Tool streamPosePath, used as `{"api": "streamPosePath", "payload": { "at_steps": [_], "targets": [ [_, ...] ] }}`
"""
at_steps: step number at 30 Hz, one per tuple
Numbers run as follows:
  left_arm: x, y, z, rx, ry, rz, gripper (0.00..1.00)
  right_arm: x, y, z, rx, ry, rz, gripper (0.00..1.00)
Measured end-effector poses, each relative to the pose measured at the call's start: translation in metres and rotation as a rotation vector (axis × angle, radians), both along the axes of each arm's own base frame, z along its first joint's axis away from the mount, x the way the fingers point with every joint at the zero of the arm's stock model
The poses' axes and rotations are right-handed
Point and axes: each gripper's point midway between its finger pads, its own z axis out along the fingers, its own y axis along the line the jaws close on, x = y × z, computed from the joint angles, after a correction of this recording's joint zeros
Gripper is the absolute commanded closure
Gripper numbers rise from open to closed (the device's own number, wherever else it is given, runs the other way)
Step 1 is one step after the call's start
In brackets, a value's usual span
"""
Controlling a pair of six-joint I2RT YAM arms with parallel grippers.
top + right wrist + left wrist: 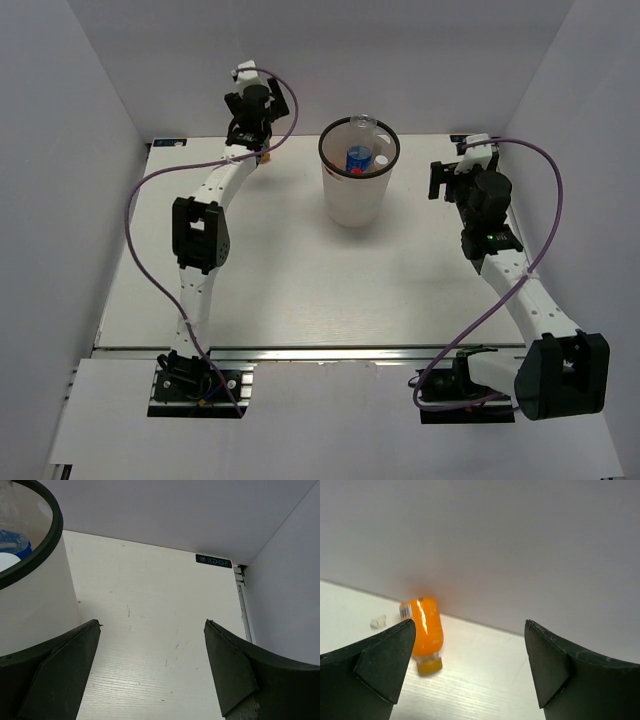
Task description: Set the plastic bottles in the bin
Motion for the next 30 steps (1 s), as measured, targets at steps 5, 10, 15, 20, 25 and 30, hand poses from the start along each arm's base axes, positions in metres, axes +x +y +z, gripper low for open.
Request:
{"api": "streamPosePath", "payload": {
  "at_steps": [5,10,15,20,25,30],
  "targets": [
    [0.012,0.004,-0.087,0.010,0.143,0.034,0.02,0.004,-0.002,-0.006,-0.005,0.018,-0.016,0.11],
    [0.016,0.022,-0.114,0.007,0.175,0.104,0.02,0.010,-0.003,-0.008,-0.009,0.029,-0.023,0.11],
    [0.020,0.040,-0.116,-0.016,0.168,0.147,0.02,0.015,-0.003,-0.014,-0.014,0.048,-0.027,0.11],
    [0.026,0.053,-0.123,-0.039,0.164,0.161,0.02,0.016,-0.004,-0.022,-0.019,0.074,-0.032,0.11],
    [0.032,0.055,-0.165,-0.039,0.208,0.139,0.02,0.018,-0.005,-0.024,-0.022,0.081,-0.040,0.11],
    [0.038,0.044,-0.207,-0.040,0.249,0.094,0.02,0.021,-0.006,-0.027,-0.030,0.088,-0.046,0.11]
  ]
}}
